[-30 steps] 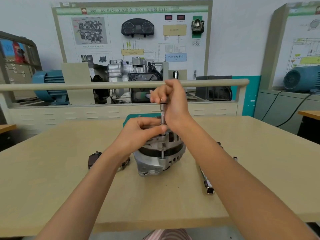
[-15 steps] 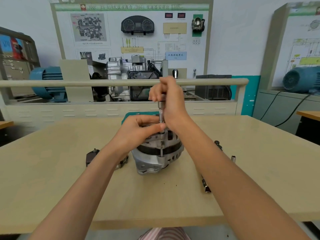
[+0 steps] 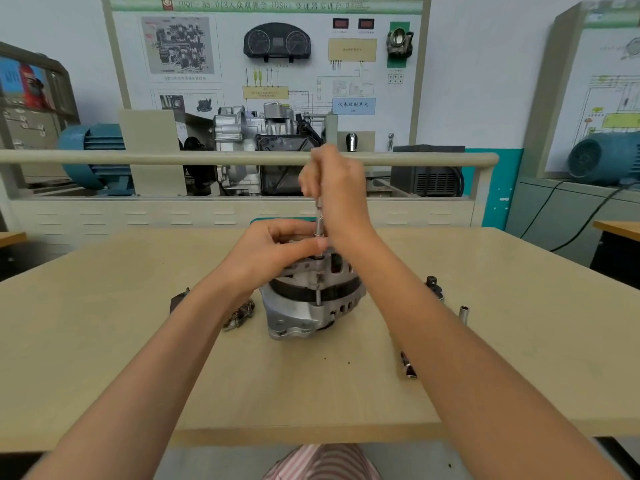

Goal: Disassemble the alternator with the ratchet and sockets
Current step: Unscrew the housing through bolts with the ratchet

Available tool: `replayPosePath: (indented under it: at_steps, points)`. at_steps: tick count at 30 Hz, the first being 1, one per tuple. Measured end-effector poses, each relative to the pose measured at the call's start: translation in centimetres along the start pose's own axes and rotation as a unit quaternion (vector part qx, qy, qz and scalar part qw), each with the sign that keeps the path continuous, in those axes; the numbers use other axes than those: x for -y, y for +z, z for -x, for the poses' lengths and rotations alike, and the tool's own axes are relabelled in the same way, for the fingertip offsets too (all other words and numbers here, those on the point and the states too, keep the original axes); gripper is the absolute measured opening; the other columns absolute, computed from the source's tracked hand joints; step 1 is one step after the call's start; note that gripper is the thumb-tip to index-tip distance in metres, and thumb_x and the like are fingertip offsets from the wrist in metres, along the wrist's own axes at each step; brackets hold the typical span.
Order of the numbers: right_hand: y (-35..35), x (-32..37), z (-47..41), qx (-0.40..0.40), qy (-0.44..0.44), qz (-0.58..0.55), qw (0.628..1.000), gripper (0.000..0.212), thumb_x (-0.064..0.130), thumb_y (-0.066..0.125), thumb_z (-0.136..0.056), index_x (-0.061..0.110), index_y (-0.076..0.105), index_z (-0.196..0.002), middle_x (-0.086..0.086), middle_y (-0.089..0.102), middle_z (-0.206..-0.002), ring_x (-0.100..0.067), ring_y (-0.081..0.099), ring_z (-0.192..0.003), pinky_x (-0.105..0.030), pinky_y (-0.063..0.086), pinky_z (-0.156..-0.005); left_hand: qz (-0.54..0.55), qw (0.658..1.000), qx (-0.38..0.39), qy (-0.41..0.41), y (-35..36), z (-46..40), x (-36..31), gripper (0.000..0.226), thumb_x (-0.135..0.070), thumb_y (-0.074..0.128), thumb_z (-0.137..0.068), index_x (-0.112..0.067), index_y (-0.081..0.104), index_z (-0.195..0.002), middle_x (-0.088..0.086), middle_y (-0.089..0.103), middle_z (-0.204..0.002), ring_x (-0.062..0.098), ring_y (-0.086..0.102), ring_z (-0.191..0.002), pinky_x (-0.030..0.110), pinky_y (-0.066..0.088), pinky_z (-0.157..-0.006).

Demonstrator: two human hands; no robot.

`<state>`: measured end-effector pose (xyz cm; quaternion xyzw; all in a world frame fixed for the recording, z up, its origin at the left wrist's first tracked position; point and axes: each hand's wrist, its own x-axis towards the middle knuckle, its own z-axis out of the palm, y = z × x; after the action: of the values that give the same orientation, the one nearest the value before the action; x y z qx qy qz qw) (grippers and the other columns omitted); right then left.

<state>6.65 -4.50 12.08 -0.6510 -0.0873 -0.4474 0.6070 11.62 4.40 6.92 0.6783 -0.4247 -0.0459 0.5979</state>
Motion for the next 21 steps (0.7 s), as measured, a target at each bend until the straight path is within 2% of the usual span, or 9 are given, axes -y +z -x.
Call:
replayPosePath:
  at_steps: [3,5,6,9,11,14,17,19,21]
  points:
    - [-0.9,-0.3,-0.6,0.019,0.075,-0.154,0.985,0.056,0.014,0.032,-0.093,0.012,0.038,-0.038,-0.001,0.043,-0.042,-0.013,0.043,-0.048,-0.026,0.041,-0.066,0.004,1.0,-0.021,-0.016,-0.1,-0.1,0.1,0.018,-0.016,0.075,-0.075,-0.018,0.073,-0.093,-0.004,0.075,-0.083,0.007,0.071,-0.082,0.016,0.055,-0.073]
    - [-0.6,-1.1,0.6,-0.016,-0.027,0.028,0.999,0.042,0.019,0.038,-0.086,0.01,0.048,-0.046,0.0,0.05,-0.052,-0.011,0.047,-0.057,-0.025,0.04,-0.067,0.001,1.0,-0.029,-0.007,0.0,0.1,-0.1,0.012,-0.007,0.073,-0.077,-0.017,0.073,-0.084,-0.006,0.074,-0.073,0.003,0.07,-0.071,0.012,0.052,-0.063]
    - [-0.3,-1.7,1.3,-0.042,-0.107,0.184,0.976,0.033,0.02,0.041,-0.082,0.008,0.053,-0.054,-0.002,0.053,-0.06,-0.014,0.048,-0.064,-0.027,0.039,-0.072,-0.011,0.999,-0.037,0.003,0.1,0.1,-0.1,0.017,0.001,0.069,-0.078,-0.016,0.071,-0.075,-0.007,0.072,-0.064,0.0,0.067,-0.062,0.01,0.049,-0.056]
    - [1.0,-2.5,2.3,-0.128,-0.22,0.5,0.828,0.026,0.026,0.046,-0.079,0.007,0.062,-0.07,-0.003,0.055,-0.074,-0.021,0.047,-0.078,-0.032,0.03,-0.085,-0.079,0.993,-0.086,0.004,0.4,0.0,0.1,0.029,0.01,0.057,-0.078,-0.012,0.058,-0.06,-0.007,0.057,-0.048,-0.004,0.051,-0.043,0.015,0.041,-0.045]
    - [1.3,-1.9,1.7,-0.092,-0.212,0.46,0.857,0.029,0.027,0.044,-0.078,0.011,0.055,-0.056,0.004,0.046,-0.06,-0.018,0.044,-0.069,-0.03,0.031,-0.081,-0.086,0.992,-0.09,0.012,0.5,-0.1,0.1,0.026,0.007,0.059,-0.078,-0.014,0.057,-0.062,-0.009,0.056,-0.048,-0.004,0.05,-0.045,0.015,0.041,-0.047]
    - [0.4,-0.2,0.5,-0.015,-0.062,0.121,0.991,0.045,0.021,0.04,-0.086,0.014,0.033,-0.042,0.002,0.031,-0.044,-0.017,0.033,-0.049,-0.025,0.031,-0.059,-0.038,0.998,-0.047,0.002,0.3,0.1,0.1,0.014,-0.008,0.072,-0.078,-0.022,0.069,-0.078,-0.008,0.072,-0.07,0.002,0.066,-0.067,0.016,0.054,-0.064]
    - [-0.7,0.1,-0.1,-0.01,0.029,-0.07,0.997,0.053,0.01,0.035,-0.094,0.013,0.035,-0.041,-0.004,0.038,-0.044,-0.015,0.041,-0.049,-0.016,0.039,-0.056,-0.015,1.0,-0.016,-0.008,0.1,0.1,0.1,0.018,-0.018,0.074,-0.078,-0.024,0.072,-0.095,-0.008,0.075,-0.086,0.004,0.07,-0.085,0.015,0.054,-0.078]
    - [-0.6,-0.4,0.6,-0.026,-0.032,0.005,0.999,0.045,0.012,0.038,-0.09,0.012,0.041,-0.044,0.0,0.042,-0.05,-0.012,0.044,-0.056,-0.016,0.039,-0.062,-0.017,1.0,-0.015,-0.002,0.1,0.2,0.0,0.014,-0.01,0.071,-0.08,-0.022,0.072,-0.086,-0.008,0.074,-0.076,0.003,0.07,-0.076,0.013,0.053,-0.071]
    - [0.0,-1.5,1.9,-0.05,-0.168,0.272,0.946,0.026,0.018,0.043,-0.082,0.01,0.05,-0.058,0.001,0.046,-0.063,-0.014,0.045,-0.069,-0.023,0.036,-0.074,-0.033,0.999,-0.041,0.007,0.2,0.3,0.0,0.028,0.007,0.063,-0.081,-0.017,0.066,-0.067,-0.01,0.066,-0.054,-0.004,0.06,-0.052,0.009,0.045,-0.052]
